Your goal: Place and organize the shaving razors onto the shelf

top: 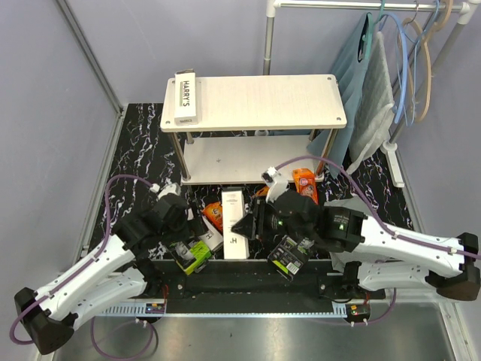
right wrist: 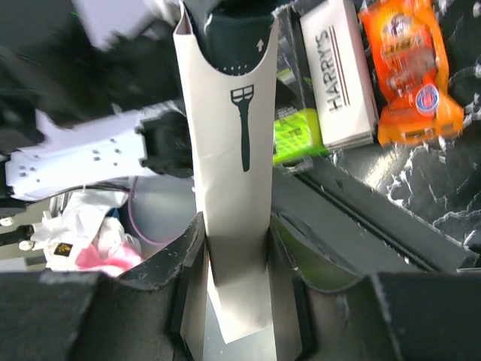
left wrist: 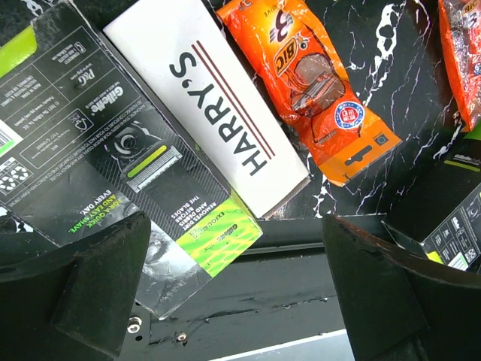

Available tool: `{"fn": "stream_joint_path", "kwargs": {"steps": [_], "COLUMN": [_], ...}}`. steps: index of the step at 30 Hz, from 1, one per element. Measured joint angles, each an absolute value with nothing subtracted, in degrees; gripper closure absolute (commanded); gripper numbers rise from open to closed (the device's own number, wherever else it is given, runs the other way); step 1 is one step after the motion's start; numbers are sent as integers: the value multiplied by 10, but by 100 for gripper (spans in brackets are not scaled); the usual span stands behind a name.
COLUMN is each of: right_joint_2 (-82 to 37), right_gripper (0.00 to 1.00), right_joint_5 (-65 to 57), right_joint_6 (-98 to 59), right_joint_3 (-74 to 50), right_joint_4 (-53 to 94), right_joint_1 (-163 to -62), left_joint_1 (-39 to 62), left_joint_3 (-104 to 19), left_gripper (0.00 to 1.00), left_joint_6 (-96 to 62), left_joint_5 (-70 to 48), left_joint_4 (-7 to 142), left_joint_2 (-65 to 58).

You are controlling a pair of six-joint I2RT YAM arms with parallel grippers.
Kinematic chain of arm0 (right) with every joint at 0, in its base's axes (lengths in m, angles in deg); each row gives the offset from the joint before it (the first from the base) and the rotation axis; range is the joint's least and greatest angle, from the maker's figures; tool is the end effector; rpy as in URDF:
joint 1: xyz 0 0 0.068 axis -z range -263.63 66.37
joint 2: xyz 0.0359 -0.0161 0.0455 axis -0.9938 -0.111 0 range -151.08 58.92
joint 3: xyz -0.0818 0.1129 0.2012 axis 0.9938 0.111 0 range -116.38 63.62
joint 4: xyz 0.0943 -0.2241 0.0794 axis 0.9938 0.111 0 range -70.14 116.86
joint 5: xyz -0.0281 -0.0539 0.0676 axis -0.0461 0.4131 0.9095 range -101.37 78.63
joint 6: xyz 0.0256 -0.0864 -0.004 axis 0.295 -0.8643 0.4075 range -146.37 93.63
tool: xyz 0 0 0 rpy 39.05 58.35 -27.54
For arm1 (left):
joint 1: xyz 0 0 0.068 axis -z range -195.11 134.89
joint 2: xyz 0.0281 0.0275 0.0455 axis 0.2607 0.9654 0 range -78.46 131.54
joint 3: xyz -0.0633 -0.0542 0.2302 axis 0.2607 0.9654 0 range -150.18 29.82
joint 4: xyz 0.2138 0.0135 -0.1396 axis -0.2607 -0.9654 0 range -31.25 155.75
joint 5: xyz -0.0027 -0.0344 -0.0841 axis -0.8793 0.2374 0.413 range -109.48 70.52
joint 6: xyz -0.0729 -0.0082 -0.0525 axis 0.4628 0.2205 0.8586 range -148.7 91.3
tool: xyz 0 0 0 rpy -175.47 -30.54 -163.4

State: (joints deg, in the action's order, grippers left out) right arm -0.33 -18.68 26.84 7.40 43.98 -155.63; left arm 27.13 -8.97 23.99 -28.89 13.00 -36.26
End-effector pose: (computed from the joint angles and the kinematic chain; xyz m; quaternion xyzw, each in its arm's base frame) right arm 0.0958 0.2618 0.2925 -0.1062 0.8456 0.4369 0.2877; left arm 0.1372 -0.1069 0.1896 -0.1106 0.9474 -0.1606 0.2539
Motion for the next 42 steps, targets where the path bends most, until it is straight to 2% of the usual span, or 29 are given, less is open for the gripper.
{"fn": "stream_joint_path", "kwargs": {"steps": [6,21,31,39,42], "right_joint_2": [-75,-234,-372,-522,-560], "right_gripper": [80,80,79,78,78], "right_joint_5": [-192,-96,-8,48,72], "right_joint_6": [213,104,84,80,81], "right_joint_3": [-94,-393,-584,-810,-853], "right_joint_4": [498,573,606,664,672], "right_joint_1": [-1532,-1344,-1265,-1226,-1210], "left_joint_1": [271,271,271,271,271], "left_joint_3": [-83,-70,-70,-70,-67], "left_gripper": [1,1,1,1,1], "left_joint_6": [237,236,236,229,226], "left_joint_5": [-282,-261,-253,-245,-241], "left_joint_4": [135,159,162,170,176], "left_joint_2": [-362,-363,-363,-353,-351]}}
